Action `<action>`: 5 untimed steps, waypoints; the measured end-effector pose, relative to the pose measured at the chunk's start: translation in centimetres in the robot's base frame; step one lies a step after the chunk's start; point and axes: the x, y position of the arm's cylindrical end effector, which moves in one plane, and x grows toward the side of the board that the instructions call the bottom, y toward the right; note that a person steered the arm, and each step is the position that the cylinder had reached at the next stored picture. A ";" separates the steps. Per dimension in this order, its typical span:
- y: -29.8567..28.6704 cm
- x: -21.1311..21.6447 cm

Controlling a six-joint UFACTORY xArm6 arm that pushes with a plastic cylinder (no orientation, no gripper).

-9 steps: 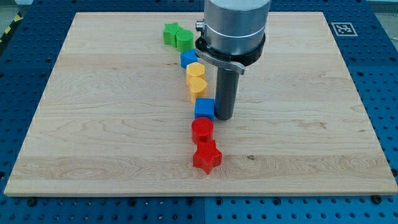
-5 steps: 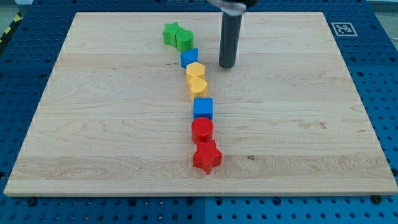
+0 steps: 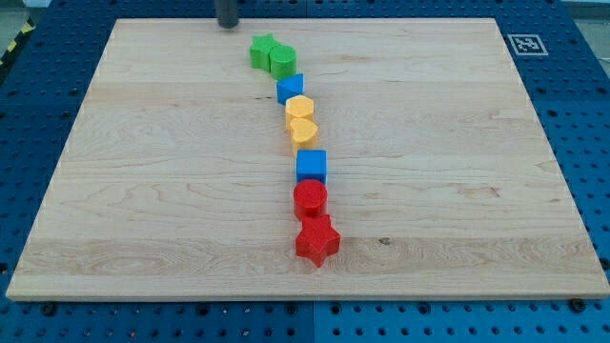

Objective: Slide the green star along with green circle right and down a bit

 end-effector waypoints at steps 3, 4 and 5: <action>0.3 3.8; 1.2 3.8; 2.3 3.8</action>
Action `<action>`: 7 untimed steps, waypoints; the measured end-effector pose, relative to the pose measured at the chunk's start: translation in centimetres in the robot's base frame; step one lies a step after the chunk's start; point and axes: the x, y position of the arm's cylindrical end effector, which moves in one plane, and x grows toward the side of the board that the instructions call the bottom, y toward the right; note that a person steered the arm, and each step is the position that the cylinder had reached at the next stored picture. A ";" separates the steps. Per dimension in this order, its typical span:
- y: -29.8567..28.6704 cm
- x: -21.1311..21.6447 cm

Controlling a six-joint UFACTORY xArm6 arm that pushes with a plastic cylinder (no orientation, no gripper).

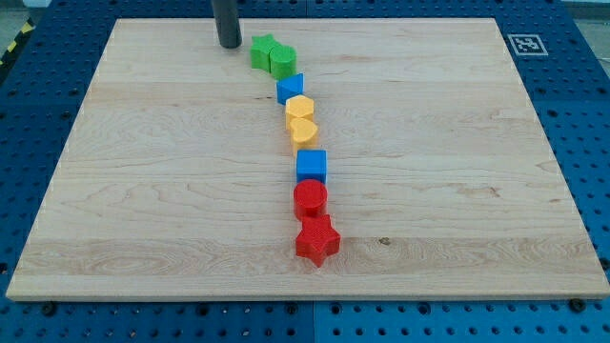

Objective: Slide the green star along with green circle right and down a bit

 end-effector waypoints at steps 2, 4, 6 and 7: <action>0.4 0.0; 0.2 0.3; 1.9 1.2; 4.2 1.2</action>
